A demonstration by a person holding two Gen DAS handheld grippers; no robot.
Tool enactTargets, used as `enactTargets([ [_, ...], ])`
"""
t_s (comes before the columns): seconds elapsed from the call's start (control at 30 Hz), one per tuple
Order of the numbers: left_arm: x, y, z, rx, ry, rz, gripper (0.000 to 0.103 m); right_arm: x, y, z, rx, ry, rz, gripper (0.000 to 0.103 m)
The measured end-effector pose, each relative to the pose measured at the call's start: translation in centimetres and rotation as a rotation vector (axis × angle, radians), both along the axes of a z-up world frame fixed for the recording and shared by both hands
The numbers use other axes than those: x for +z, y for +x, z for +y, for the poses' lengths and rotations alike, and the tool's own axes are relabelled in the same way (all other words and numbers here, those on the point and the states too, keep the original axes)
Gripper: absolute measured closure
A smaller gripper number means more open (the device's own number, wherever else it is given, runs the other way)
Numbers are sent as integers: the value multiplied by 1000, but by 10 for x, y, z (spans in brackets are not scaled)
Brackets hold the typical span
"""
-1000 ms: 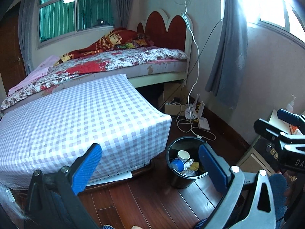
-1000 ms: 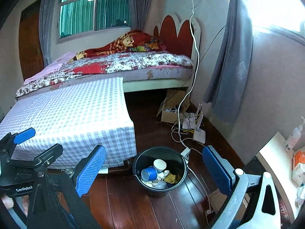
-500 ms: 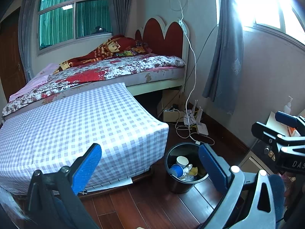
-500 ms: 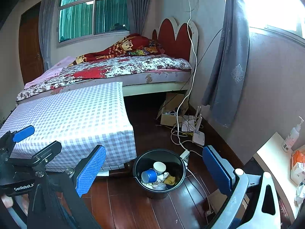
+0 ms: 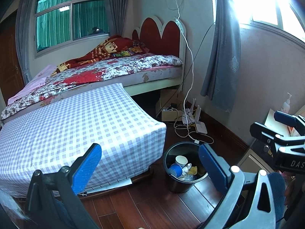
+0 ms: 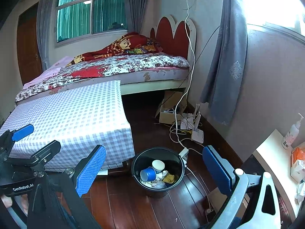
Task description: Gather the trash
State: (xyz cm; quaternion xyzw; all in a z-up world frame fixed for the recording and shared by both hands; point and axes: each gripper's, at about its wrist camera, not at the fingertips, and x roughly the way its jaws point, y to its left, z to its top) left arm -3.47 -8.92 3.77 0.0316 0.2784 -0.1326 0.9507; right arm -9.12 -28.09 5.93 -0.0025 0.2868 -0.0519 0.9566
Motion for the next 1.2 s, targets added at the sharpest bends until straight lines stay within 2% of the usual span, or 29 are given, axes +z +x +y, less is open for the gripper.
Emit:
enactTargets([
  [1.2,-4,-2,5,-5,7,10,1,-5,1,2,4,-1,13,1],
])
